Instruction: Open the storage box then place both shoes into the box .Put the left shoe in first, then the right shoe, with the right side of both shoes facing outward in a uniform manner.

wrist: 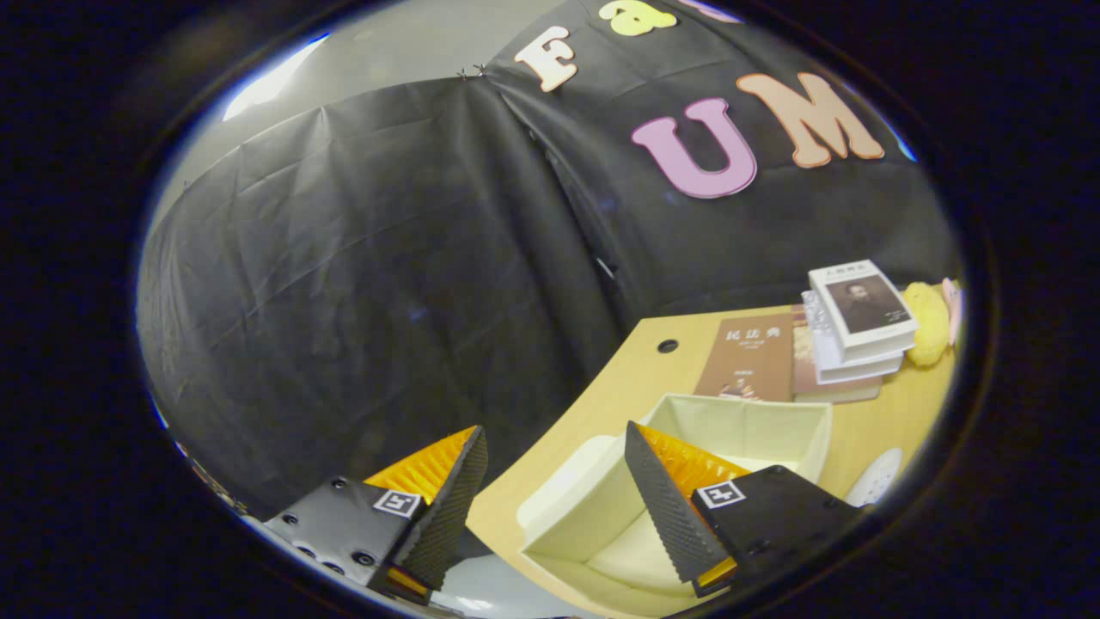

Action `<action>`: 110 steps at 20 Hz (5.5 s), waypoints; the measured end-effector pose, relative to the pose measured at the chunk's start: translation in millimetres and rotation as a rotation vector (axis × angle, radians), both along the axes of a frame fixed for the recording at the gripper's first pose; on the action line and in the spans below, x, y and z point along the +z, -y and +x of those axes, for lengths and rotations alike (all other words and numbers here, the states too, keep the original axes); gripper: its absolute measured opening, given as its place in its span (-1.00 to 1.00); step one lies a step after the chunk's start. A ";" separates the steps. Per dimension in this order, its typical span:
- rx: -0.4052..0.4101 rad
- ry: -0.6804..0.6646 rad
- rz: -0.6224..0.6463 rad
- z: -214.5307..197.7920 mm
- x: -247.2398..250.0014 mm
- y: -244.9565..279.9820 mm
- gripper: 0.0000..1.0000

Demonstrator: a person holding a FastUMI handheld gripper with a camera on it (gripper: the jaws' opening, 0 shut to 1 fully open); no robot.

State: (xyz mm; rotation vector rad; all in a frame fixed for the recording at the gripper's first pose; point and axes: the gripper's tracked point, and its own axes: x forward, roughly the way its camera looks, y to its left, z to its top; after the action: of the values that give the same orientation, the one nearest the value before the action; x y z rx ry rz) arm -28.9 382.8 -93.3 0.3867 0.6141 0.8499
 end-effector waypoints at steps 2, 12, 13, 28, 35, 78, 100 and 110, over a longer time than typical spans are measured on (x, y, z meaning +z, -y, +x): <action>-0.034 0.040 -0.058 8.5 -7.0 28.3 1.00; -0.222 0.181 -0.303 44.6 -28.8 167.9 1.00; -0.232 0.178 -0.325 45.3 -36.1 179.9 1.00; -0.299 -0.100 -0.581 13.7 -183.9 294.2 1.00; -0.234 -0.249 -0.692 -9.1 -243.9 308.9 0.89; -0.324 -0.759 0.009 -3.1 -159.9 225.3 -0.94; -0.130 -0.647 -0.075 -24.3 -98.6 37.7 -0.93; -0.140 -0.658 -0.284 -38.9 -159.9 9.1 -0.93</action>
State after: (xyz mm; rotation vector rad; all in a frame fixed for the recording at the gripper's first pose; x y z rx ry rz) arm -67.8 373.8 -253.2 0.4442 1.2850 0.4782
